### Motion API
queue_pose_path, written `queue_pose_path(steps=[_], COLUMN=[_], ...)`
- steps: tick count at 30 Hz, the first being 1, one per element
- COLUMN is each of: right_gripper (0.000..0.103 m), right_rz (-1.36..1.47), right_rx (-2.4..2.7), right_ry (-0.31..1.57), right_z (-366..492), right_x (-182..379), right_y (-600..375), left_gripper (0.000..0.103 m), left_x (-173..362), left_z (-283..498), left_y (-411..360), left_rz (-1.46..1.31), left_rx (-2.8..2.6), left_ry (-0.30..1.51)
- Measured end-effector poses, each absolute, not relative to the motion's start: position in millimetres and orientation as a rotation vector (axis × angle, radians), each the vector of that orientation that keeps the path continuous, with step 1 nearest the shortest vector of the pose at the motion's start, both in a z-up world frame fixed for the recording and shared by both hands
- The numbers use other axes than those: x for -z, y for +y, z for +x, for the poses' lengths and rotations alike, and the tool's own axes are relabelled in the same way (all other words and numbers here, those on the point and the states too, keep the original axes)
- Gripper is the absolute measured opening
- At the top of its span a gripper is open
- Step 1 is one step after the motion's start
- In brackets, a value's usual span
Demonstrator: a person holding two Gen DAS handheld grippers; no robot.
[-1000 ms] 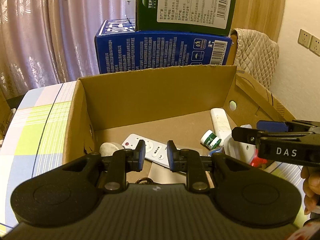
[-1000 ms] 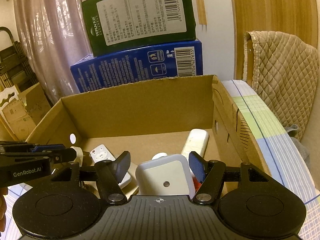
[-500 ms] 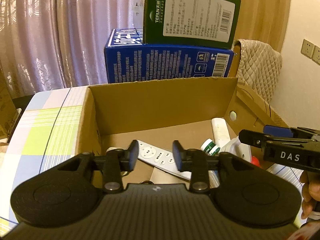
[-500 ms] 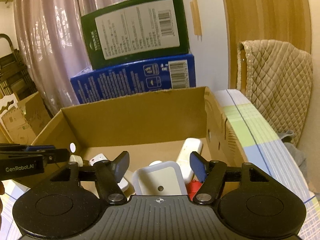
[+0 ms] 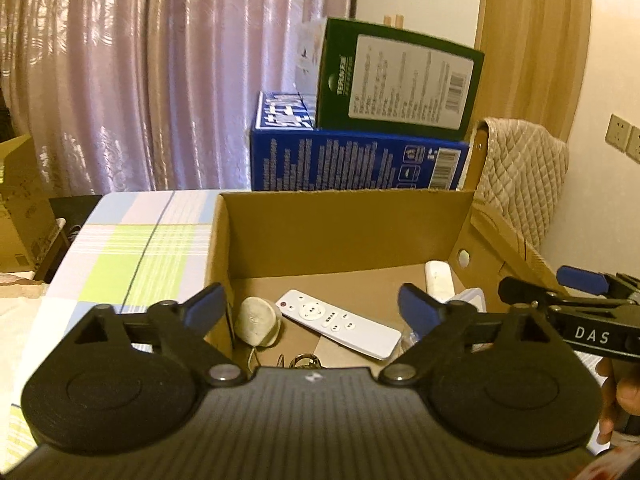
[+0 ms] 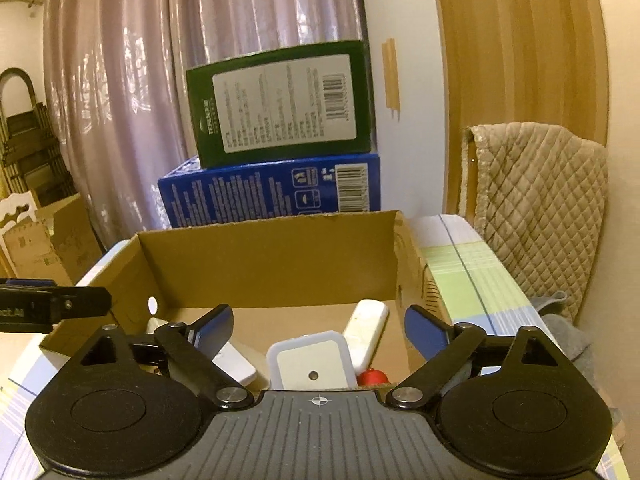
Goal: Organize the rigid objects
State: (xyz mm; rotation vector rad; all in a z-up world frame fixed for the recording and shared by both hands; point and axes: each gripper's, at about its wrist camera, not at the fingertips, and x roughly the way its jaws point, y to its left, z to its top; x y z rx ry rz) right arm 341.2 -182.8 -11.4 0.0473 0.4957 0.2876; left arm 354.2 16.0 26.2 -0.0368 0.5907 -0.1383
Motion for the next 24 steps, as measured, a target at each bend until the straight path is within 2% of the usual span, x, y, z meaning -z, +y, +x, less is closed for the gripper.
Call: queue_pose_path(steps=[3,24], right_gripper=[0.092,0.095], right_rz=[0.039,0.067], right_rx=[-0.296,-0.306], right_ry=[0.489,0.531], right_z=[332,239], right_x=[8,-20], right_y=[-183,-212], left_gripper=[0.101,0.101], left_x=[-28,-36], left_z=[342,231], left_y=[19,19], left_rz=[-0.043,-0.088], left_rx=[0.118,0.098], left_ry=[0.576,0.639])
